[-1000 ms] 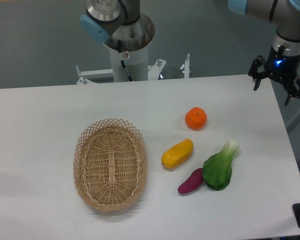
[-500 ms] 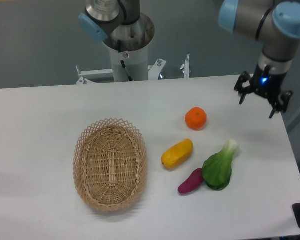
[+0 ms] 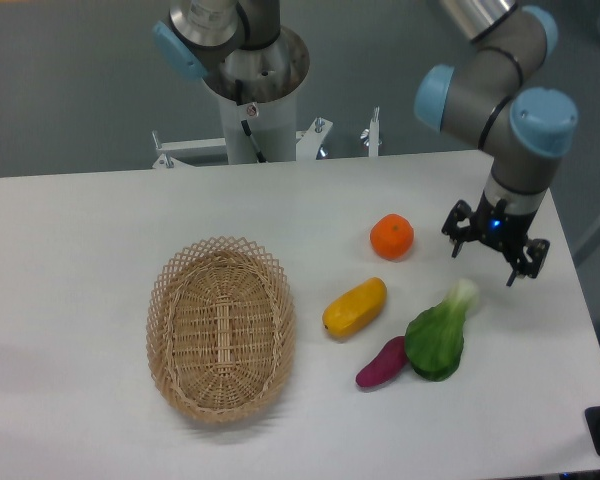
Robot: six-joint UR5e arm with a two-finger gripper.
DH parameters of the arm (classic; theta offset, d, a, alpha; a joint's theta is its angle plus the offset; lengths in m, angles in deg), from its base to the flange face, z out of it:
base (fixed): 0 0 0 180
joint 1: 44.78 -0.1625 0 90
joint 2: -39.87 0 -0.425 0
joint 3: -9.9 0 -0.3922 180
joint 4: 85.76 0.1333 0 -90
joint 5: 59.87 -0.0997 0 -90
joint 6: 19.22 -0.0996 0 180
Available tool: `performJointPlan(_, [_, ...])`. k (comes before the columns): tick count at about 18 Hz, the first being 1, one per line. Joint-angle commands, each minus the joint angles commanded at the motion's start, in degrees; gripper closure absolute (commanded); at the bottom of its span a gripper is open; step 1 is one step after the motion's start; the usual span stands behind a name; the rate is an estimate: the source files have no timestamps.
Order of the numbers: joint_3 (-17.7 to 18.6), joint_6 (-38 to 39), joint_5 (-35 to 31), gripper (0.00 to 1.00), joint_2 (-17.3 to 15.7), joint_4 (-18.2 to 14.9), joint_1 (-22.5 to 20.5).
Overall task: Pick up the green vegetable from the table
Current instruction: 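Move the open gripper over the green bok choy and lower it, then lower the gripper around the bok choy stem and close it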
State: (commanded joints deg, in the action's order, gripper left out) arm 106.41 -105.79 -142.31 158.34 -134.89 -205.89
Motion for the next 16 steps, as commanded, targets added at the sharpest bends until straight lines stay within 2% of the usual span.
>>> performJointPlan(5, [0.26,-0.17,-0.44,0.0,0.97,1.5,1.14])
performJointPlan(16, [1.49,-0.09,-4.31,0.0,2.03,1.68,2.64])
